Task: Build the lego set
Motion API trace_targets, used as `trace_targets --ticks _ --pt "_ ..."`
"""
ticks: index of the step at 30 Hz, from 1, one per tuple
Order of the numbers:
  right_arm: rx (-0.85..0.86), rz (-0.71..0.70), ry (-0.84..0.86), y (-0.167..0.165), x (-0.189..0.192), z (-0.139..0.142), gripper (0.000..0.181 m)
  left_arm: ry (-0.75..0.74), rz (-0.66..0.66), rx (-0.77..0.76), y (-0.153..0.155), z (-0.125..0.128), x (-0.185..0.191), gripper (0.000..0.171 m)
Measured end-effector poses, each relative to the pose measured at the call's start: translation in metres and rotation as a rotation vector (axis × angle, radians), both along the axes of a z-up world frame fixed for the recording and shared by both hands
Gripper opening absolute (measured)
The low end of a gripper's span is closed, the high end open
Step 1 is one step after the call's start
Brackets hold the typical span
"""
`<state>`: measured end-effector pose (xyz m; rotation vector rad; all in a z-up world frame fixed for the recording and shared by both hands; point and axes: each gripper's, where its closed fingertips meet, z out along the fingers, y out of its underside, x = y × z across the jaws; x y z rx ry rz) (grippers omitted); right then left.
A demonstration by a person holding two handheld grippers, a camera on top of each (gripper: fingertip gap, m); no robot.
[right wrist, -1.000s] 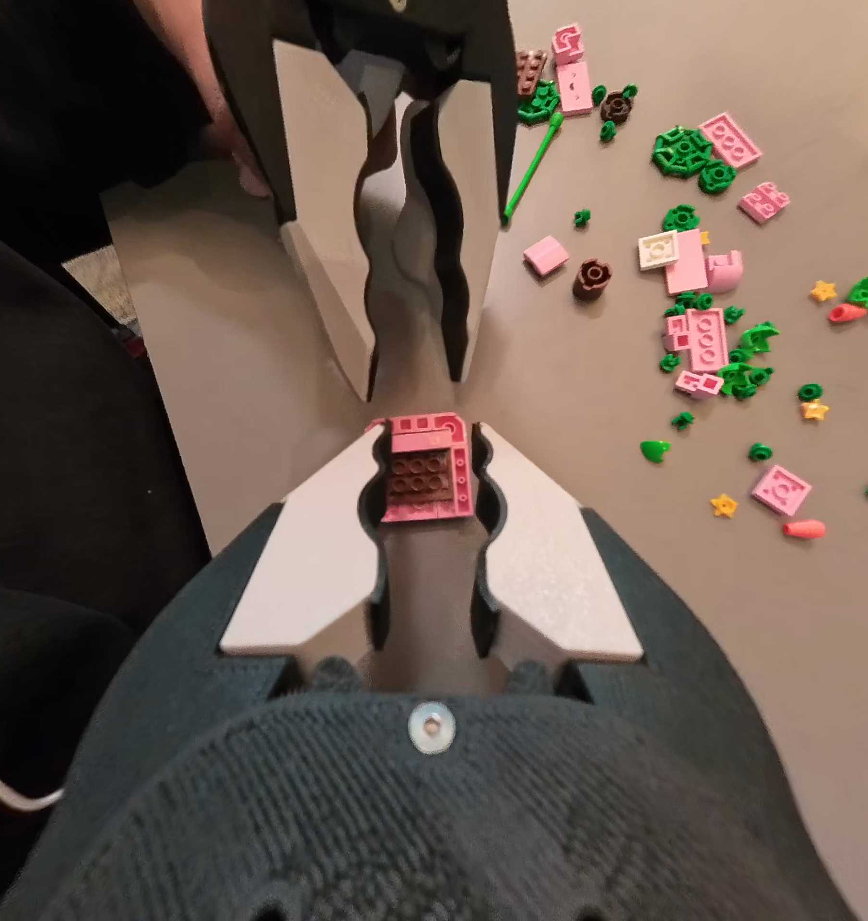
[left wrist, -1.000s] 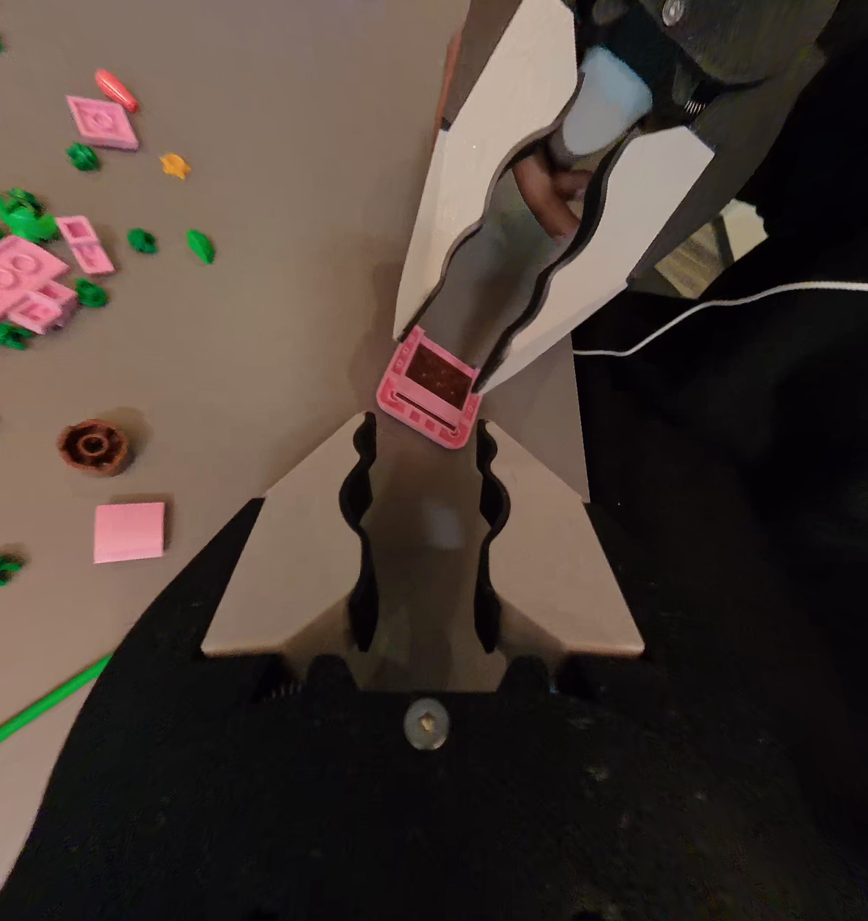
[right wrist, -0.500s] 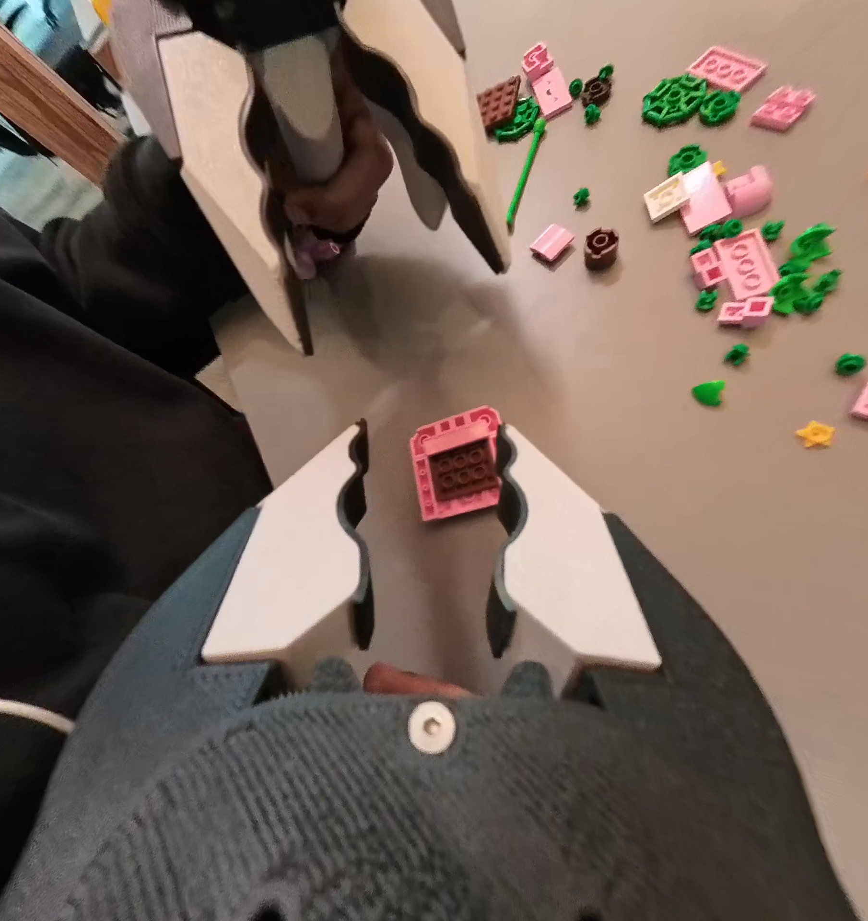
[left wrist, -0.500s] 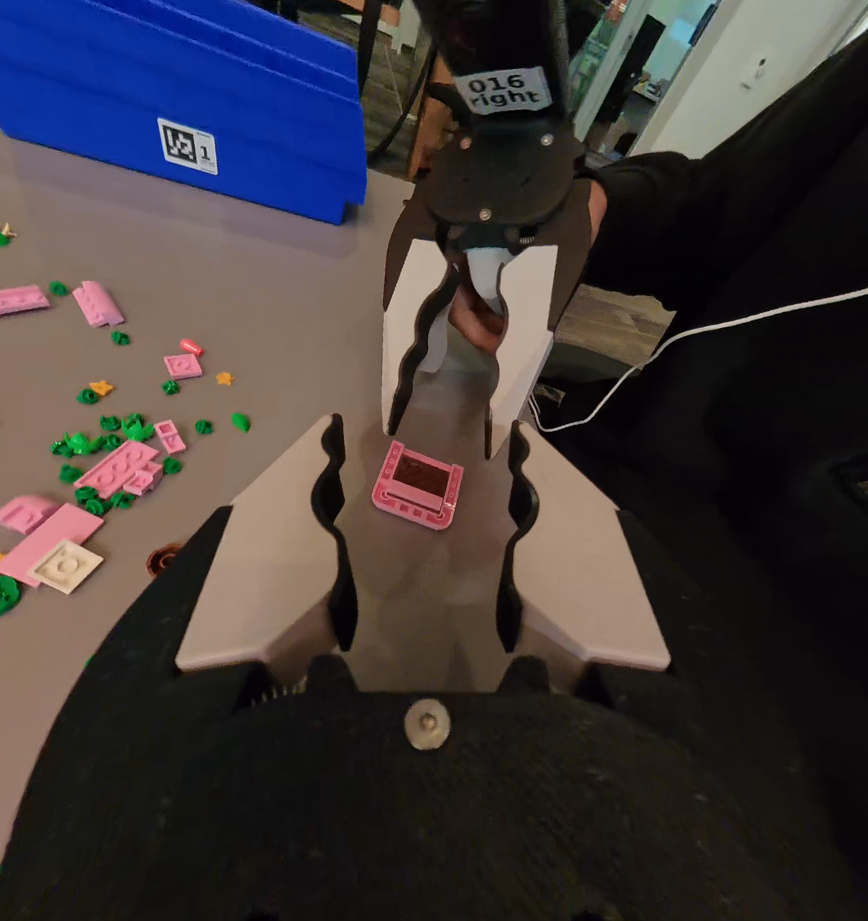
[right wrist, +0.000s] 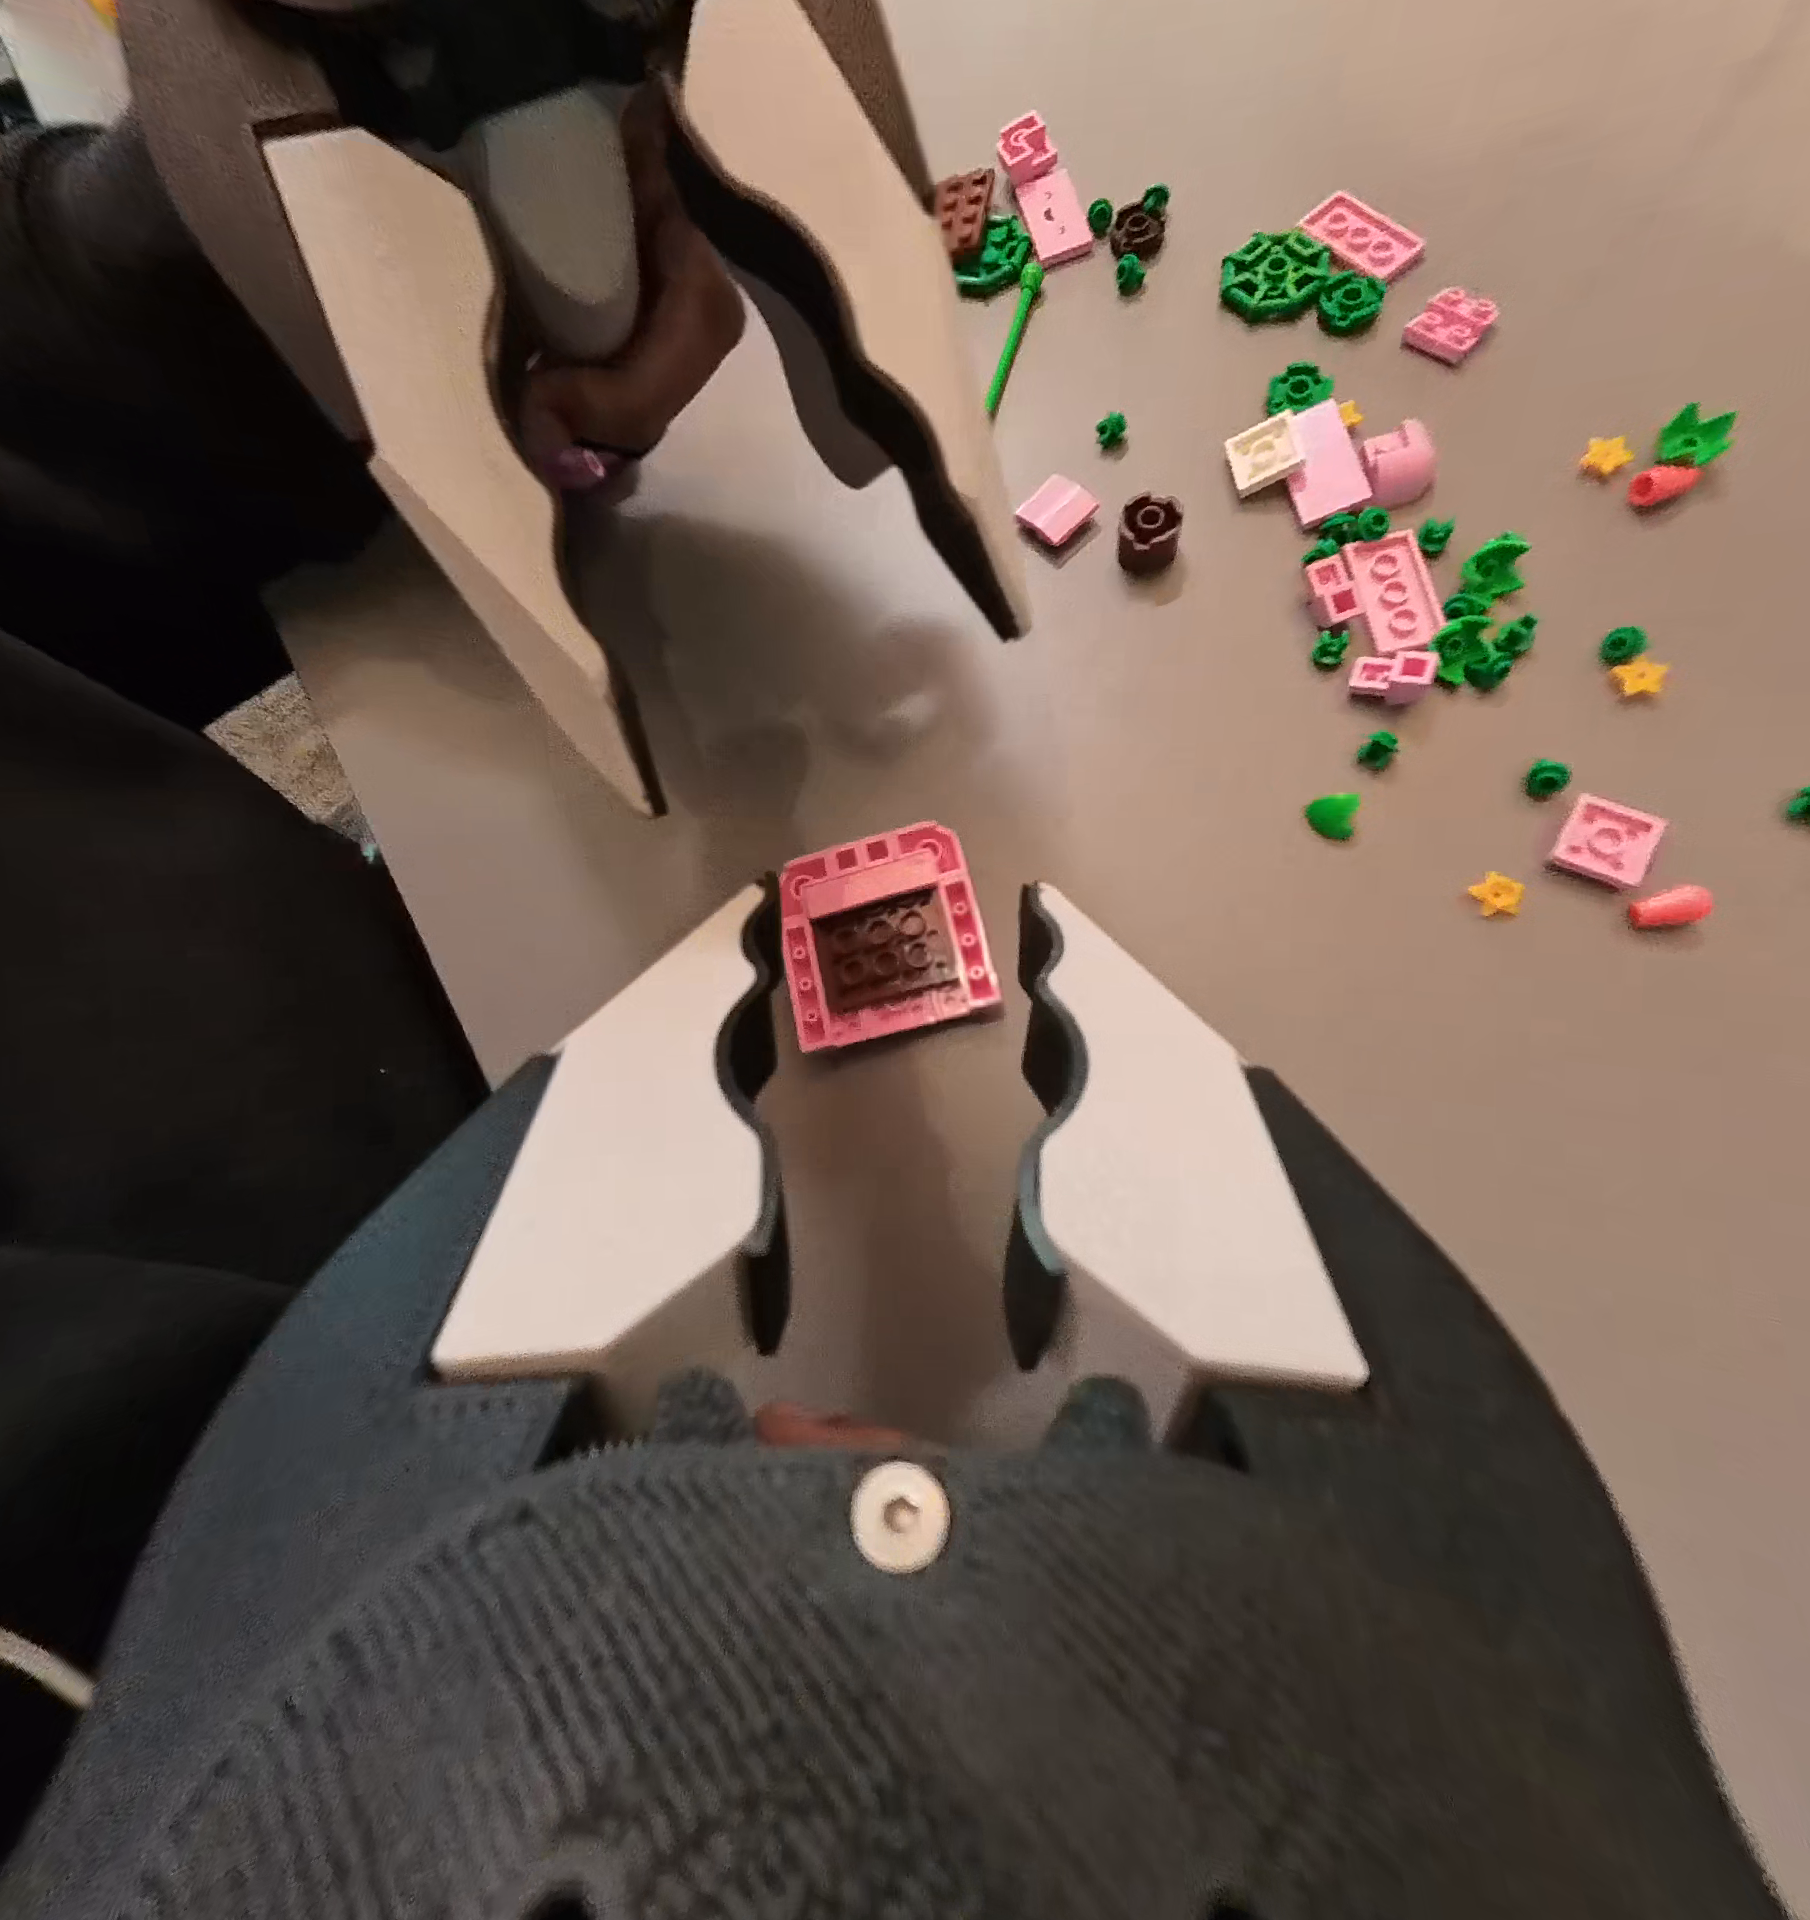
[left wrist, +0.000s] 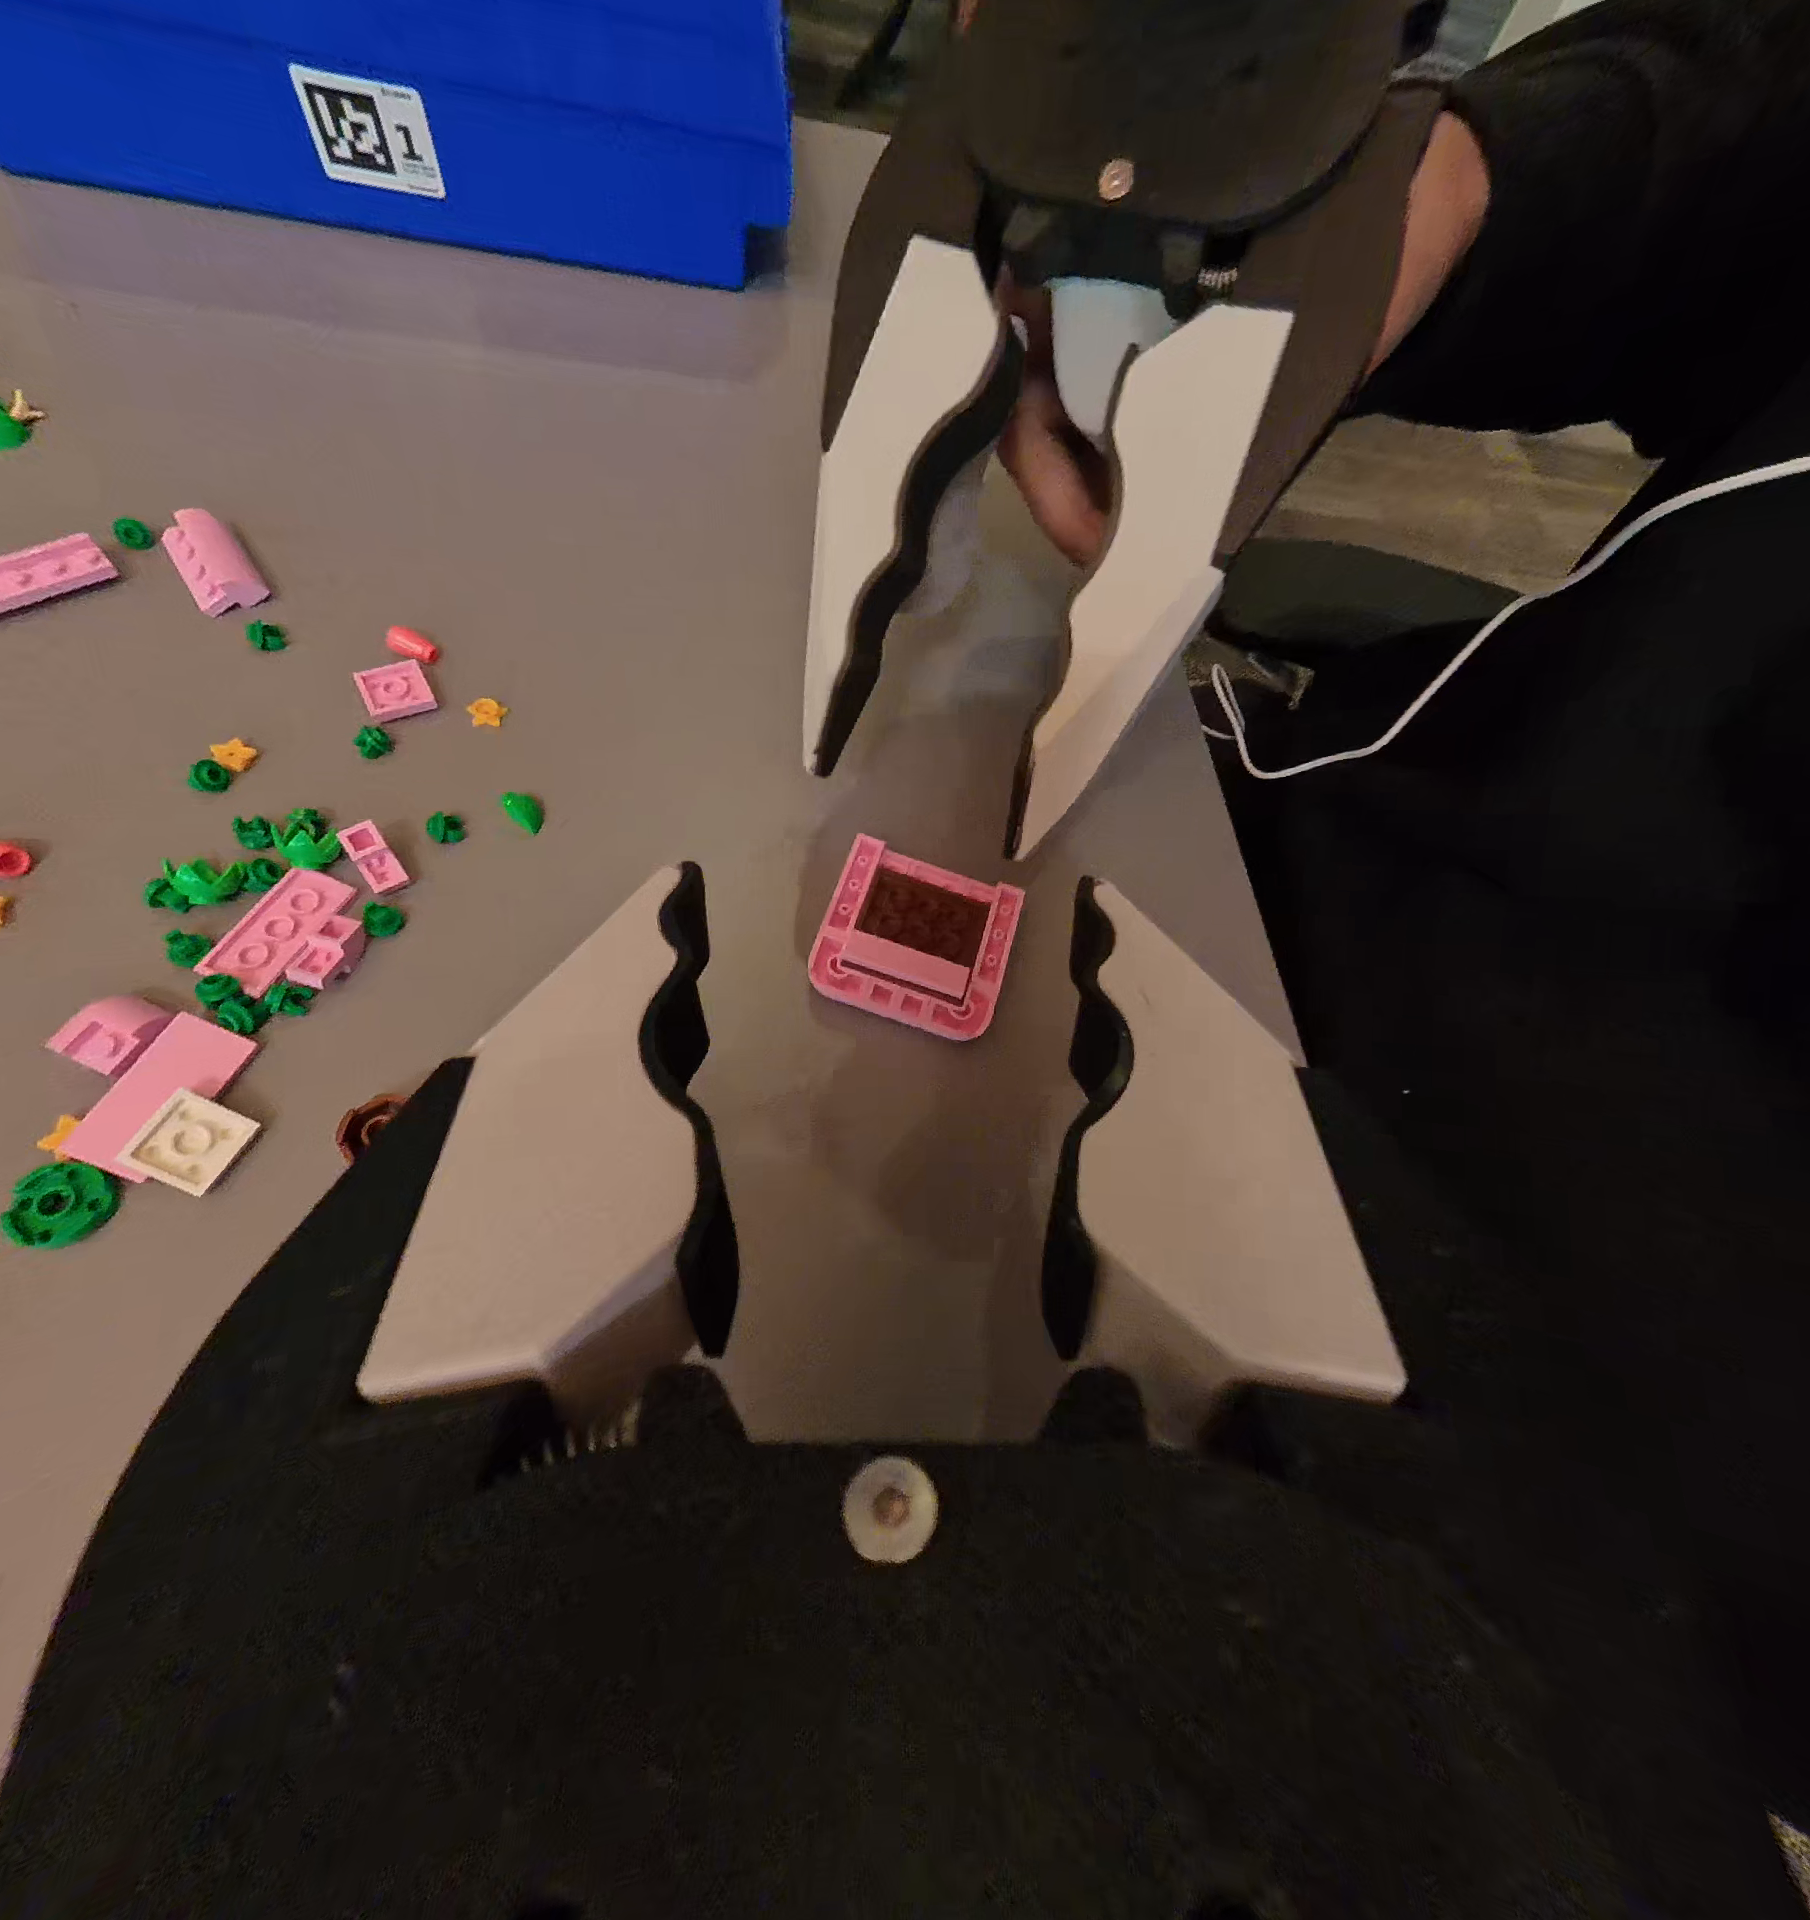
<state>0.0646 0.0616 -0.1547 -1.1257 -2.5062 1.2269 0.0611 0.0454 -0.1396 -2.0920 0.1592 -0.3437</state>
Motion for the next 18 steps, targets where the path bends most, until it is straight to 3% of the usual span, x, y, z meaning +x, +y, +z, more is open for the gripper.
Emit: trace_targets --ticks 12,18 --pt "0.022 0.007 0.047 -0.0034 0.0045 -0.0022 0.029 0.067 0.012 -0.025 0.0007 -0.0087 -0.0027 0.065" --pt "0.035 -0.002 0.083 -0.0004 0.0034 0.0006 0.019 0.082 0.032 -0.010 0.0010 -0.0064 -0.0069 0.052"
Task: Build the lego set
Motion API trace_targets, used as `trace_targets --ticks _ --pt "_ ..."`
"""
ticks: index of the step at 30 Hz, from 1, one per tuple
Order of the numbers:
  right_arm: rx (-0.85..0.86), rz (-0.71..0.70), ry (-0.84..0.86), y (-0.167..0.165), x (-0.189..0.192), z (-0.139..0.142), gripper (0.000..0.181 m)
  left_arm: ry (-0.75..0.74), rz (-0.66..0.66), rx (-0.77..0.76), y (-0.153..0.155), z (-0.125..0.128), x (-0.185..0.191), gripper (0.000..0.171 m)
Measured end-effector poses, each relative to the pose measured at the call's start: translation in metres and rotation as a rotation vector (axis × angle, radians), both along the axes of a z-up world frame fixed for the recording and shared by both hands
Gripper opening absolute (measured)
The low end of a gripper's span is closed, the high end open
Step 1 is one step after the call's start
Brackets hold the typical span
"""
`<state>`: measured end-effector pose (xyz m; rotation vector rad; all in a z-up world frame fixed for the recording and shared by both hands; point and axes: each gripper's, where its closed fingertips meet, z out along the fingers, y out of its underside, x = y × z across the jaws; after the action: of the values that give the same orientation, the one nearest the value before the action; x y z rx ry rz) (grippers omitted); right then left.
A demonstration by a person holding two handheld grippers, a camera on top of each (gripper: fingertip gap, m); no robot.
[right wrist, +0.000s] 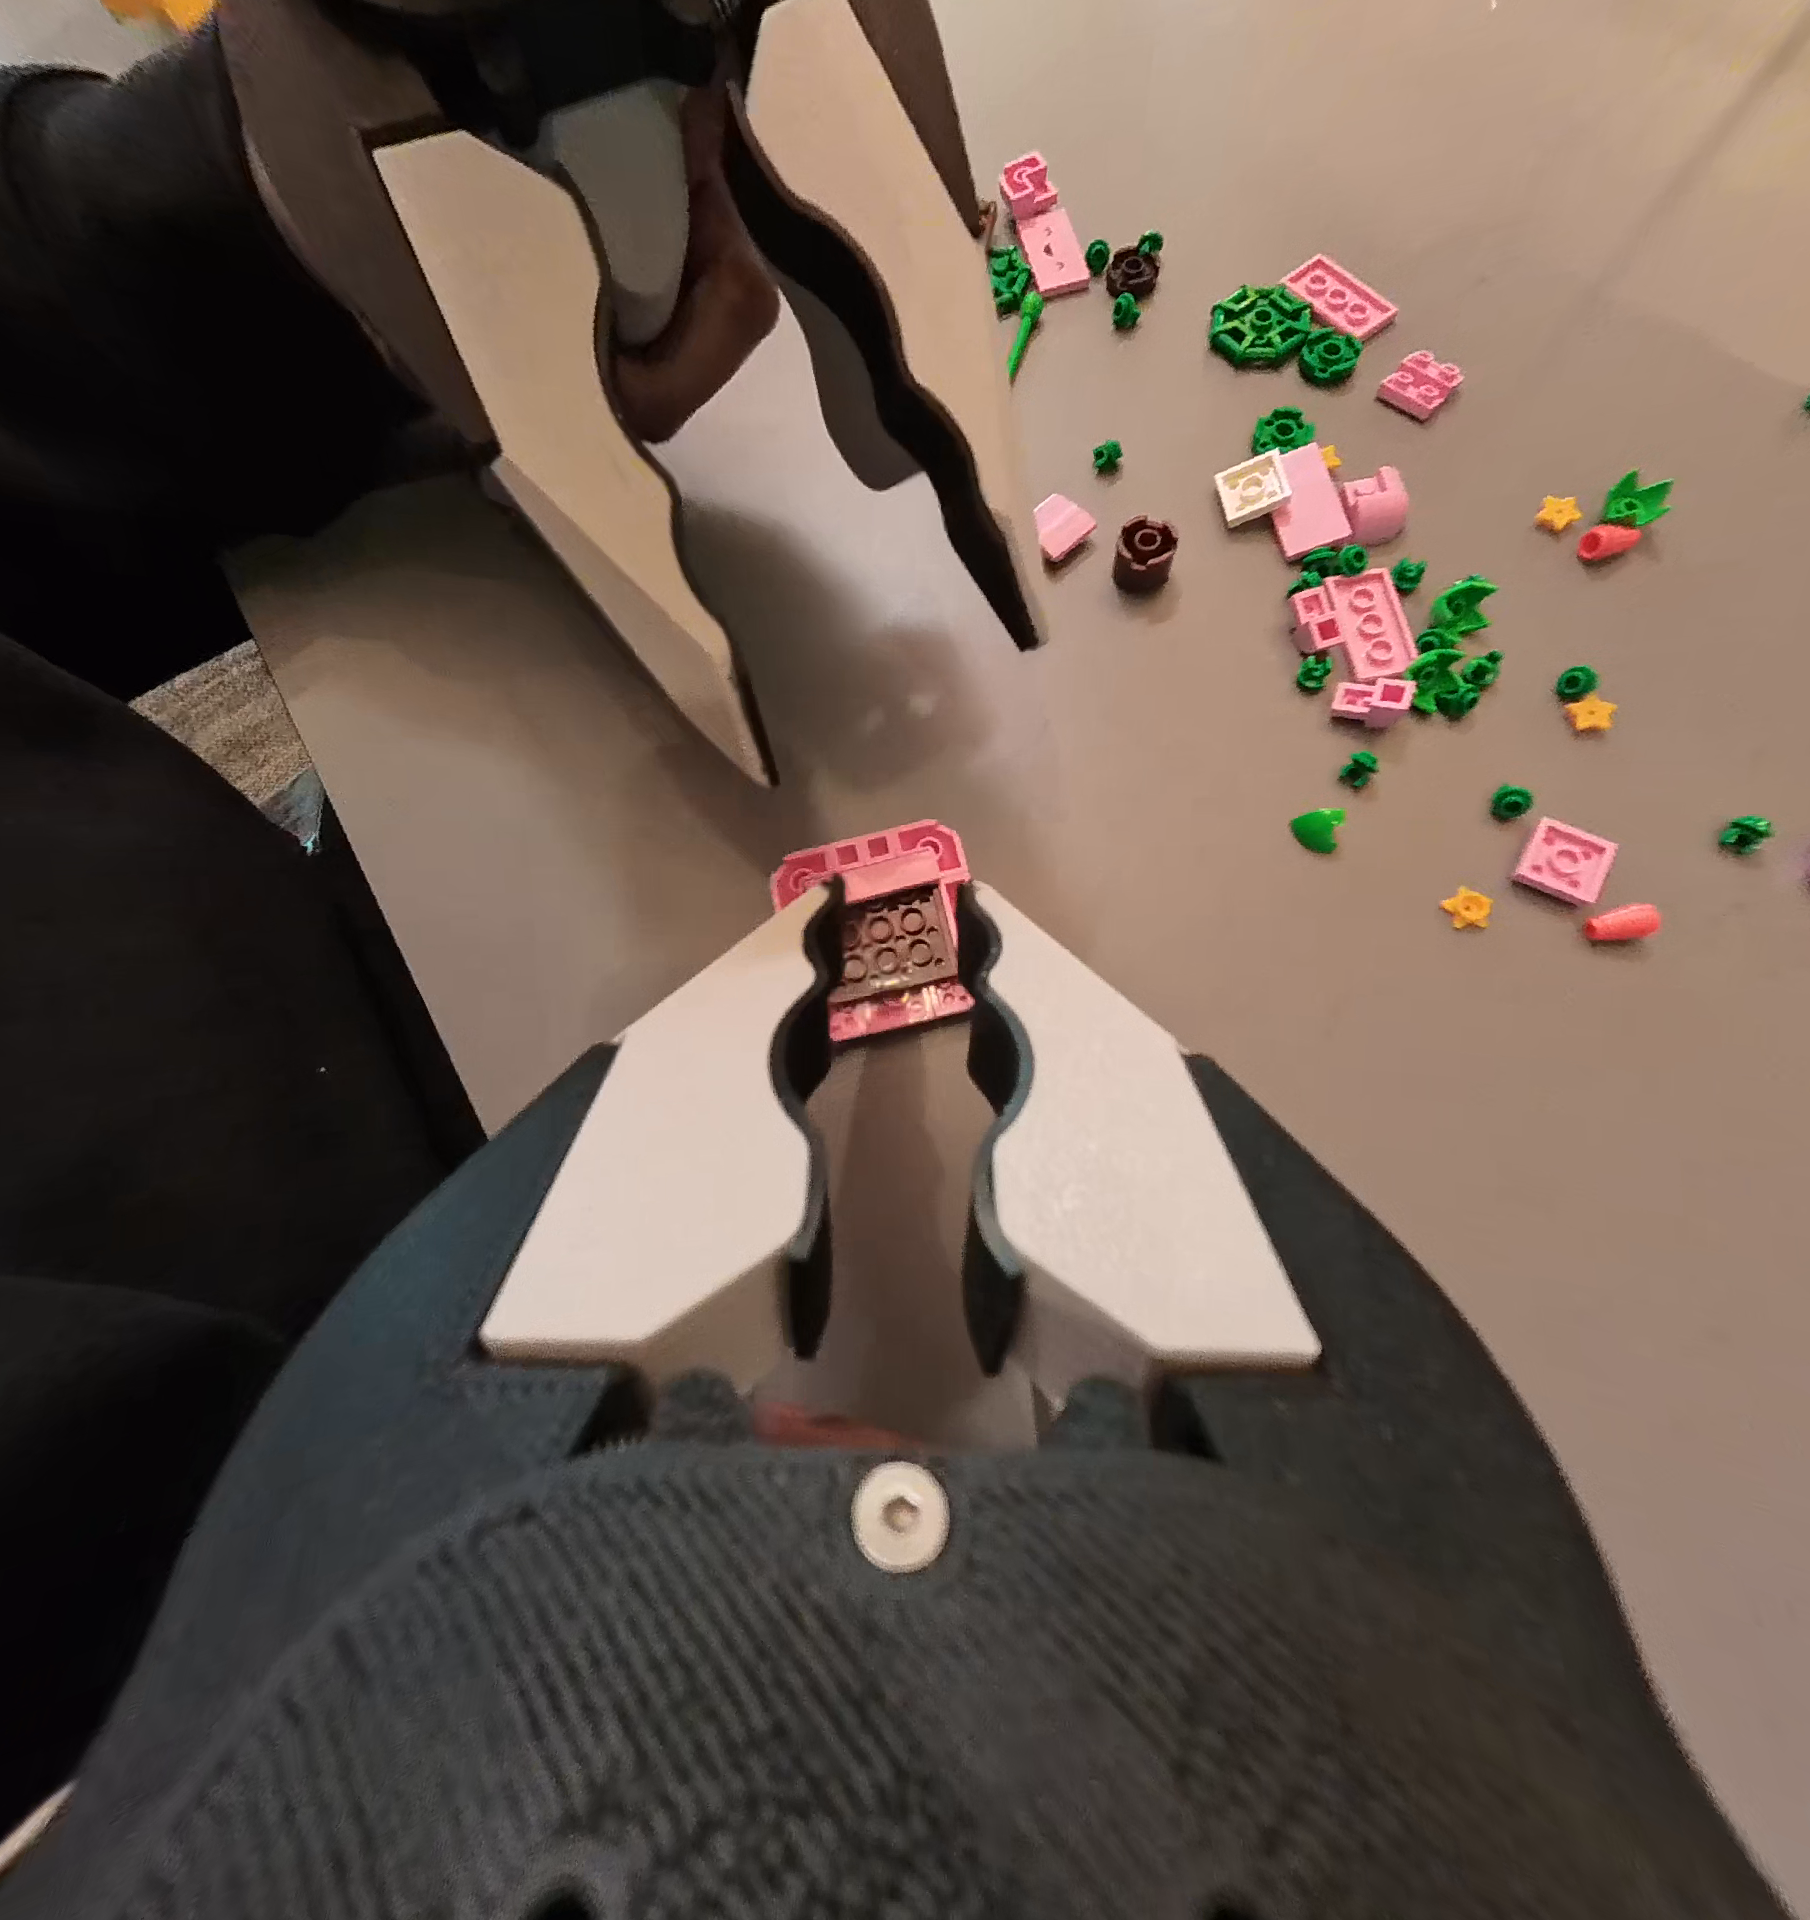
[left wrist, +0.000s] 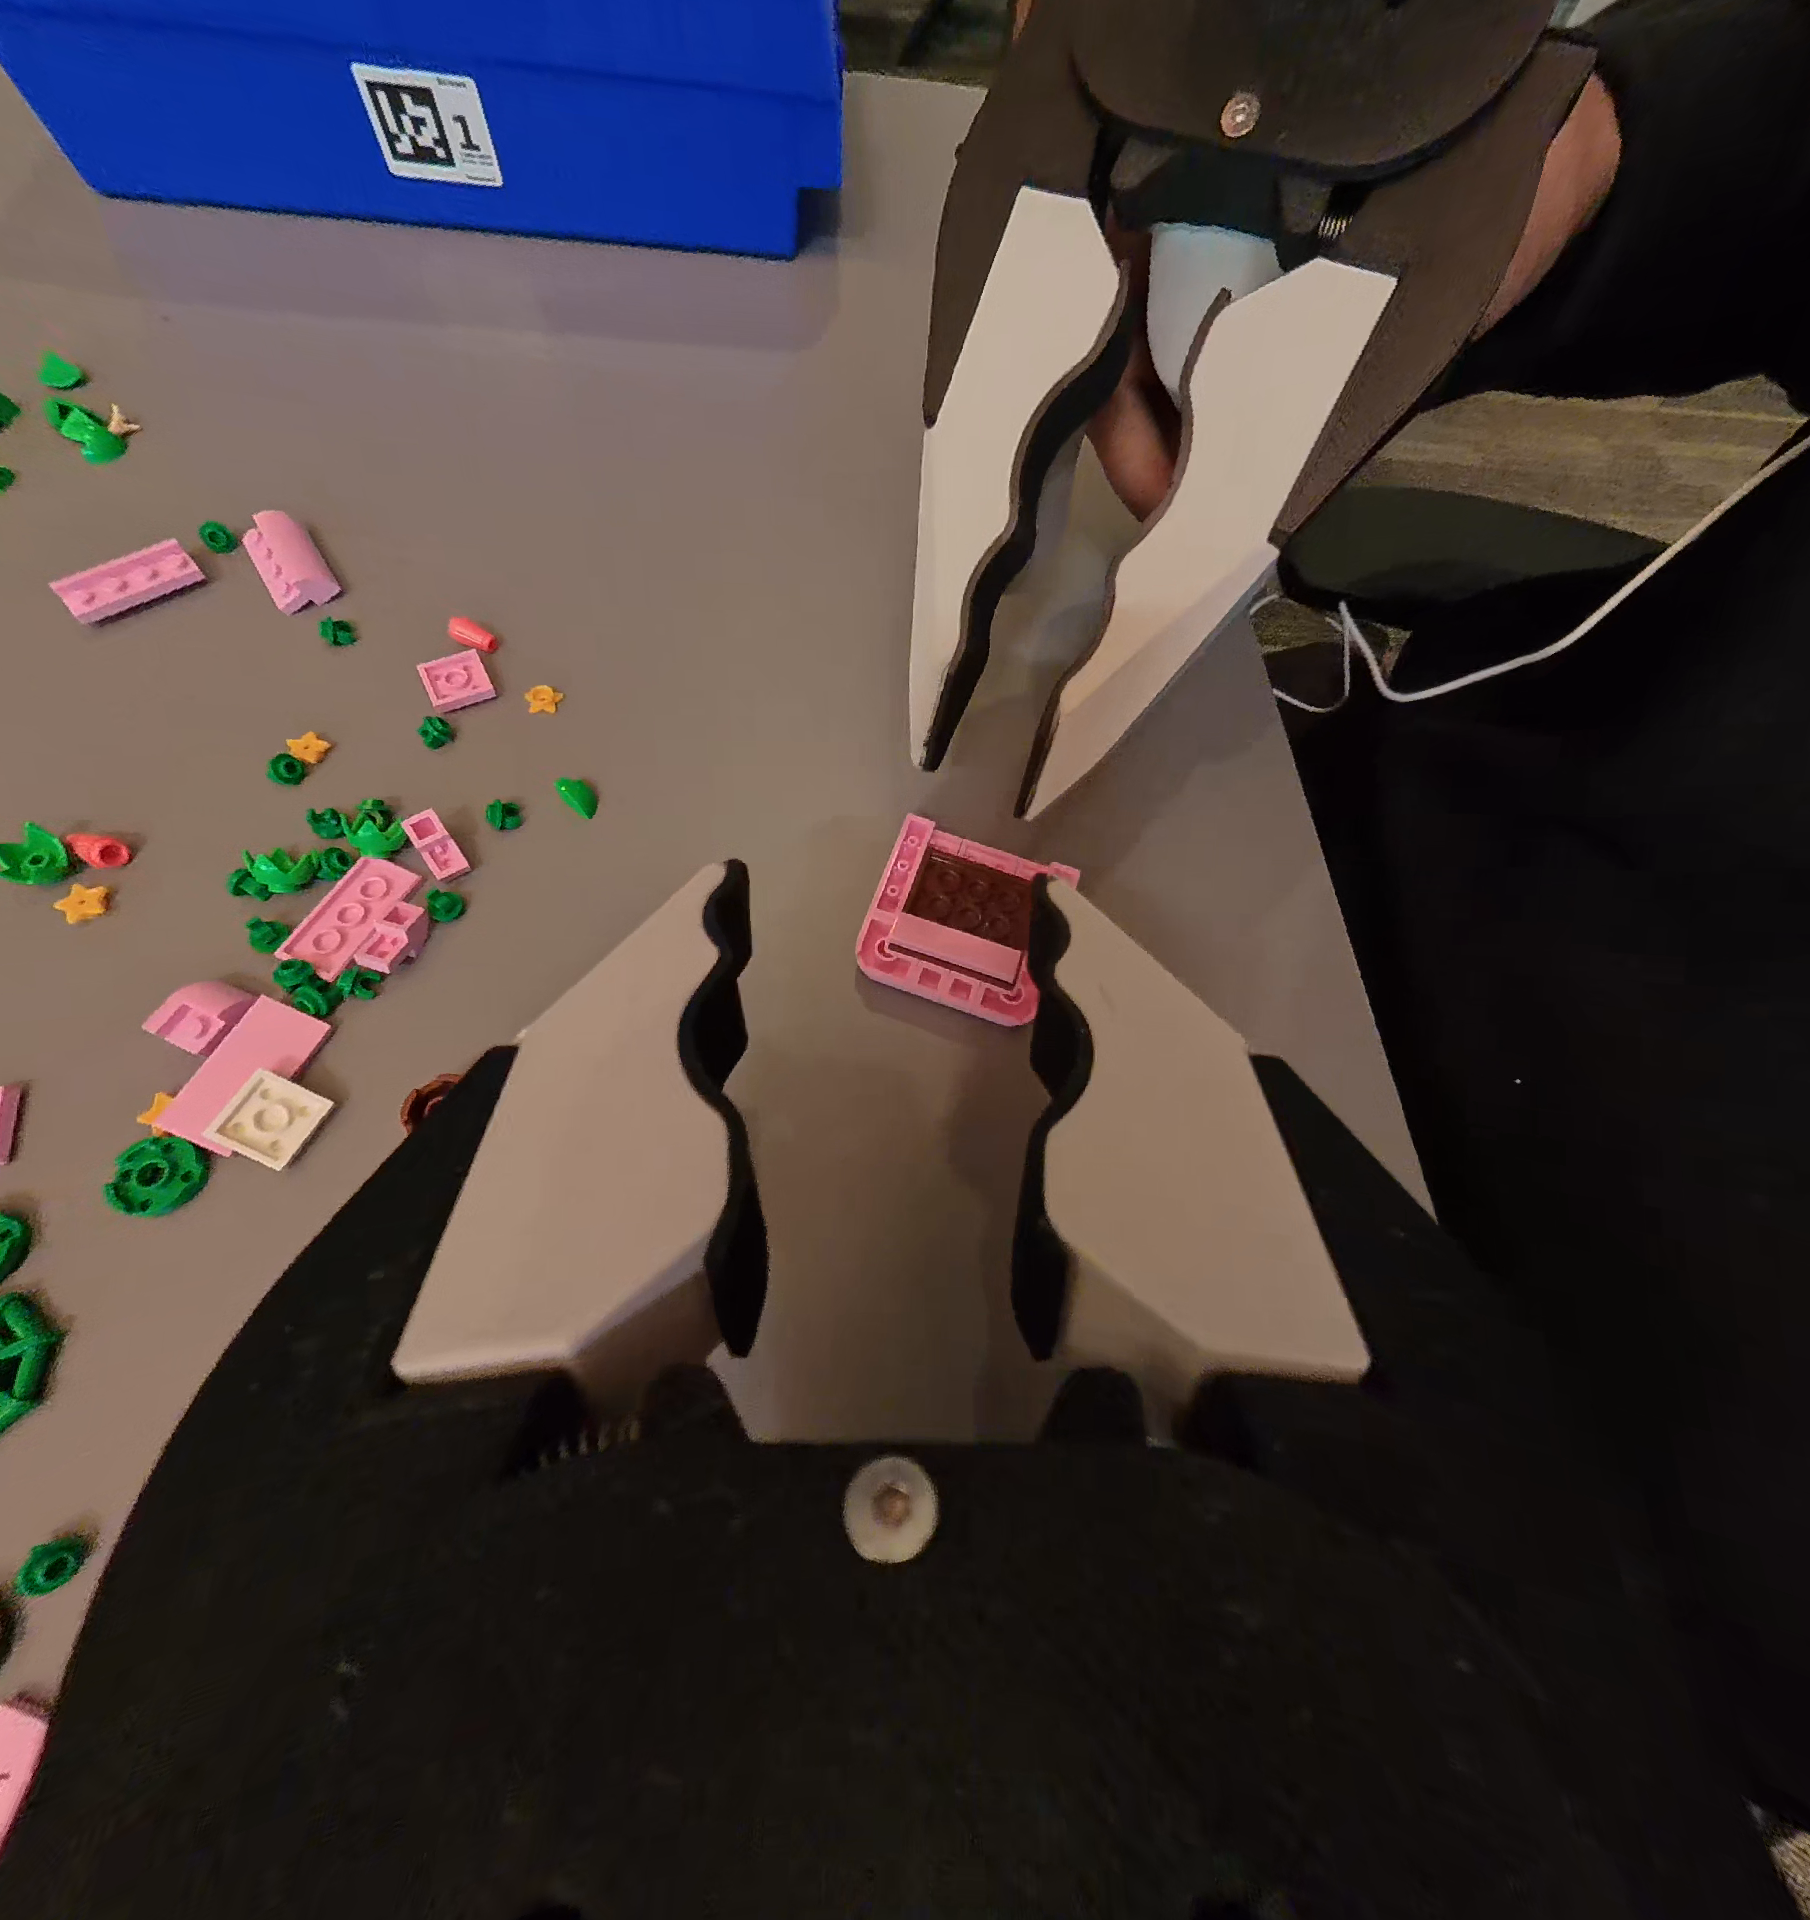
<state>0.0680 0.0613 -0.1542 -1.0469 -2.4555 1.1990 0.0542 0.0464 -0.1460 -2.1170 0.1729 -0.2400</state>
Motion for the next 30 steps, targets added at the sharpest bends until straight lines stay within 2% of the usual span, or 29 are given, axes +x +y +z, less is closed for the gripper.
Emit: trace_targets --ticks 3,10,22,30 --pt "-0.015 -0.011 0.004 0.002 0.000 0.001 0.016 0.005 0.009 0.011 0.000 0.001 -0.002 0.045" --pt "-0.016 -0.055 0.044 0.008 0.002 0.006 0.013 0.006 0.017 0.045 0.001 0.008 -0.003 0.041" --pt "-0.061 -0.177 0.064 0.032 0.004 0.005 0.018 0.003 0.012 0.077 0.008 0.016 -0.004 0.039" --pt "-0.063 -0.201 0.072 0.039 0.004 0.004 0.019 0.006 0.004 0.076 0.012 0.016 -0.004 0.039"
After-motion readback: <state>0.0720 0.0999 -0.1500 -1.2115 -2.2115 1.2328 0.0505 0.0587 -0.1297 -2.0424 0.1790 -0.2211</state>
